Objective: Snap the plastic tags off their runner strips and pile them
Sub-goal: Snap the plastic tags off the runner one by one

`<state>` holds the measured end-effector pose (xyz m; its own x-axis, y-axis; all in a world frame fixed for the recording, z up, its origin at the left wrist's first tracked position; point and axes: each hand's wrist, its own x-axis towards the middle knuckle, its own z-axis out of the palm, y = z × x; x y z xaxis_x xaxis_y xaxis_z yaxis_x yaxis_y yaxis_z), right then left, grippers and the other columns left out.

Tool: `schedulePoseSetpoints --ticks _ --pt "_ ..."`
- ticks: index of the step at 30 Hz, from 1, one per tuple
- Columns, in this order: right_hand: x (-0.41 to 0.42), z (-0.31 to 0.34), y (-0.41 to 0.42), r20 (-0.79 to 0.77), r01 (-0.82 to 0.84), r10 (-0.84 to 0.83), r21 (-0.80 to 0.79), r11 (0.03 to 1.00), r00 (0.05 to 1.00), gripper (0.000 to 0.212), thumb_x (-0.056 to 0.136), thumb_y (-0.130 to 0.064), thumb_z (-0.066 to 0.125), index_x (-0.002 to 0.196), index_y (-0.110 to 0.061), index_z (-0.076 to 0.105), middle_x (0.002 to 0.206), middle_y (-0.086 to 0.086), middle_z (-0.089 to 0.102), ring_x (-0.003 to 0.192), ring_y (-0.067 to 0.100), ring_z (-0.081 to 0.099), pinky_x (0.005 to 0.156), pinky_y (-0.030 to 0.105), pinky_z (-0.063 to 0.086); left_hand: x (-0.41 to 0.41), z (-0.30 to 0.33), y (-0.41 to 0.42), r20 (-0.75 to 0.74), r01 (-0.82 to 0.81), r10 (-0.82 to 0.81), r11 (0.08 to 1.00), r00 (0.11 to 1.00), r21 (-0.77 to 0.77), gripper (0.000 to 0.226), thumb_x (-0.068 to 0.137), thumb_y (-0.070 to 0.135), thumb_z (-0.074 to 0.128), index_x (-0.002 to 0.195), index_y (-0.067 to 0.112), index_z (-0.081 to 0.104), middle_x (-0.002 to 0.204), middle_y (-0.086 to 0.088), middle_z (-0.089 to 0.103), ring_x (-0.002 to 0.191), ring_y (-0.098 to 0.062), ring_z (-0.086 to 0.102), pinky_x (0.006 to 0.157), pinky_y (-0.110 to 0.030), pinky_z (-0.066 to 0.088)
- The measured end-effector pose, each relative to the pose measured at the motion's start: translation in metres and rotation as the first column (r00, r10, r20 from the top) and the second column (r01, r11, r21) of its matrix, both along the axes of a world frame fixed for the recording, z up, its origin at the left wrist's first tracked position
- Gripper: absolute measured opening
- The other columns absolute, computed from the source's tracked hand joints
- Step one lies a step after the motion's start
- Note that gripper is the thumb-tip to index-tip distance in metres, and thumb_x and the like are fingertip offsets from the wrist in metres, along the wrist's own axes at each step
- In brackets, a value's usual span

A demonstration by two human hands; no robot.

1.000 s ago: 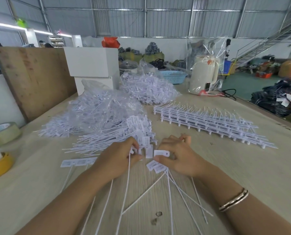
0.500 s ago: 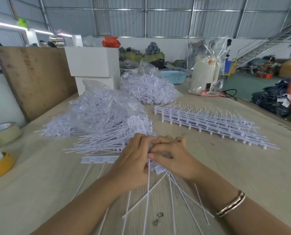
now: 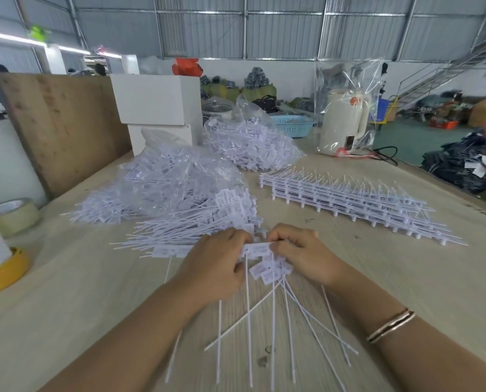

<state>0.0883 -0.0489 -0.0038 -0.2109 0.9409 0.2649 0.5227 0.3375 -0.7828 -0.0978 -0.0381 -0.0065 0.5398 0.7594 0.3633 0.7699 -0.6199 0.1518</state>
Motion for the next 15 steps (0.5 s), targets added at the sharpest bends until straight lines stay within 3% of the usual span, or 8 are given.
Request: schedulePoseSetpoints --ticks 4,7,9,12,15 --pt "-0.006 0.003 -0.005 0.097 -0.055 0.058 -0.037 0.998 0.994 0.018 0.082 -0.033 0.045 0.065 -0.026 0.049 0.073 0.0 0.046 0.077 0.009 0.043 0.092 0.041 0.027 0.005 0.001 0.002 -0.061 -0.11 0.117 0.987 0.991 0.118 0.022 0.09 0.025 0.048 0.11 0.019 0.053 0.106 0.0 0.053 0.1 -0.021 0.053 0.072 -0.032 0.039" --pt "-0.008 0.003 -0.006 0.184 -0.08 0.071 0.04 0.996 0.98 0.037 0.09 -0.039 0.057 0.074 -0.005 0.058 0.072 0.009 0.051 0.079 0.017 0.05 0.093 0.05 0.031 0.01 0.001 0.0 -0.118 -0.113 0.14 0.971 0.983 0.21 0.019 0.091 0.031 0.047 0.101 0.017 0.055 0.101 -0.002 0.056 0.096 -0.021 0.053 0.064 -0.03 0.032" --pt "-0.01 0.004 -0.006 0.247 -0.106 0.081 0.088 0.99 0.966 0.036 0.088 -0.035 0.061 0.083 0.0 0.066 0.078 0.016 0.061 0.081 0.021 0.058 0.09 0.057 0.035 0.012 0.0 0.0 -0.133 -0.134 0.169 0.962 0.977 0.238 0.021 0.09 0.037 0.05 0.097 0.018 0.057 0.098 -0.001 0.06 0.093 -0.021 0.056 0.062 -0.028 0.03" --pt "-0.008 0.002 -0.006 0.232 -0.143 0.111 0.129 0.981 0.966 0.018 0.088 -0.022 0.065 0.084 -0.005 0.07 0.073 0.008 0.061 0.074 0.016 0.057 0.086 0.052 0.038 0.013 -0.002 0.003 -0.112 -0.219 0.236 0.965 0.965 0.144 0.025 0.089 0.043 0.051 0.094 0.021 0.06 0.096 -0.003 0.064 0.089 -0.025 0.061 0.061 -0.028 0.032" --pt "-0.01 -0.001 -0.008 0.297 -0.099 0.016 0.264 0.959 0.955 0.016 0.088 -0.02 0.065 0.079 -0.008 0.07 0.067 -0.002 0.055 0.074 0.012 0.054 0.084 0.032 0.022 0.012 -0.004 0.006 -0.031 -0.203 0.202 0.979 0.979 -0.032 0.027 0.09 0.044 0.05 0.093 0.021 0.064 0.094 -0.006 0.065 0.089 -0.028 0.062 0.067 -0.031 0.04"
